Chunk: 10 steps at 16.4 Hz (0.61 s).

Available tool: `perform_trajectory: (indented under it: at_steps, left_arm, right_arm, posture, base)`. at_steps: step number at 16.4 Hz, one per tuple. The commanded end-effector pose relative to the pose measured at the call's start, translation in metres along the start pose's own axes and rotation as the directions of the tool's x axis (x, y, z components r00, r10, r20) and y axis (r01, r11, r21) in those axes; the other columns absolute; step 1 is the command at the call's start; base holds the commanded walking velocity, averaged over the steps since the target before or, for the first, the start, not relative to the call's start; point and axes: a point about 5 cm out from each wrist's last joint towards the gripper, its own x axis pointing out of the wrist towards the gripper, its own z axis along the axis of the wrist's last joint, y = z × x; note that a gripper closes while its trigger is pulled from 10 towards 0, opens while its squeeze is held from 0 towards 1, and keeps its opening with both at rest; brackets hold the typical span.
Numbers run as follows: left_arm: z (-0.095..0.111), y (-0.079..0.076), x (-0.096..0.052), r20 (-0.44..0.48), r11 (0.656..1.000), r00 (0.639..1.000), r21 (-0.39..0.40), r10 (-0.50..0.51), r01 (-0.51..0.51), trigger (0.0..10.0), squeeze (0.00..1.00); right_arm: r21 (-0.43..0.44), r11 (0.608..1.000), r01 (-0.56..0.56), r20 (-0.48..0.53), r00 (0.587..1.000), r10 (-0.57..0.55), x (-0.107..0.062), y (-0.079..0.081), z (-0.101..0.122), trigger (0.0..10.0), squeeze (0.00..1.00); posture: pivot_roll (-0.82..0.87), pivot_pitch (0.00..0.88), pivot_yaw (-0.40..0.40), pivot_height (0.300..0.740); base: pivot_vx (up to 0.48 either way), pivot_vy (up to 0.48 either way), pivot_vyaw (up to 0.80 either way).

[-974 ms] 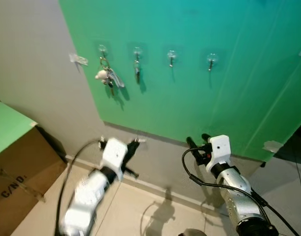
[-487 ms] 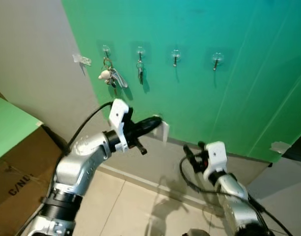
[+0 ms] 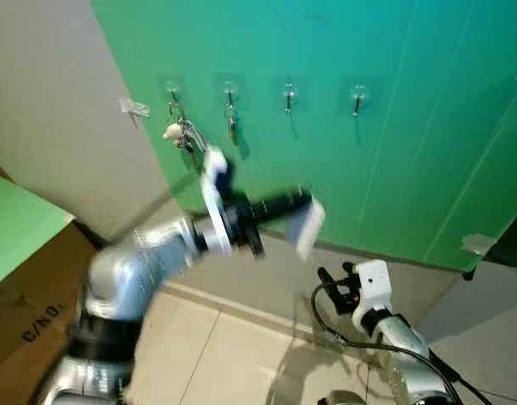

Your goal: Hang keys on a hook

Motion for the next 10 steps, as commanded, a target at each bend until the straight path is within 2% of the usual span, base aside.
perform_trajectory:
  at_steps: [1,4,7,8,10]
  left_arm:
    - [0.007,0.003,-0.004,0.014,1.0,1.0,-0.017,0.017,-0.017,0.0,0.0]
    - [0.02,0.008,-0.005,0.029,0.999,1.0,-0.038,0.008,-0.007,0.0,0.0]
    - [0.028,0.018,-0.008,0.061,0.996,0.998,-0.09,0.023,-0.017,0.0,0.0]
    - [0.033,0.026,-0.01,0.09,0.992,0.995,-0.118,0.048,-0.038,0.0,0.0]
    - [0.04,0.034,-0.011,0.123,0.99,0.99,-0.128,0.075,-0.059,0.0,0.0]
  right_arm:
    - [-0.006,1.0,-0.008,-0.007,1.0,0.008,0.0,0.001,-0.002,10.0,0.0]
    - [-0.008,1.0,-0.013,-0.016,1.0,0.013,0.002,0.002,-0.003,10.0,0.0]
    - [-0.006,1.0,-0.019,-0.014,1.0,0.019,0.005,0.005,-0.002,10.0,0.0]
    - [-0.004,1.0,-0.021,-0.016,1.0,0.021,0.005,0.005,-0.003,10.0,0.0]
    - [-0.003,1.0,-0.024,-0.02,1.0,0.024,0.004,0.006,-0.005,10.0,0.0]
  posture:
    - [-0.24,0.0,0.132,0.722]
    - [-0.24,0.0,0.132,0.722]
    - [-0.24,0.0,0.135,0.722]
    - [-0.24,0.0,0.133,0.722]
    - [-0.24,0.0,0.132,0.722]
  base:
    - [0.0,0.0,0.0]
    - [0.0,0.0,0.0]
    - [0.0,0.0,0.0]
    - [0.0,0.0,0.0]
    - [0.0,0.0,0.0]
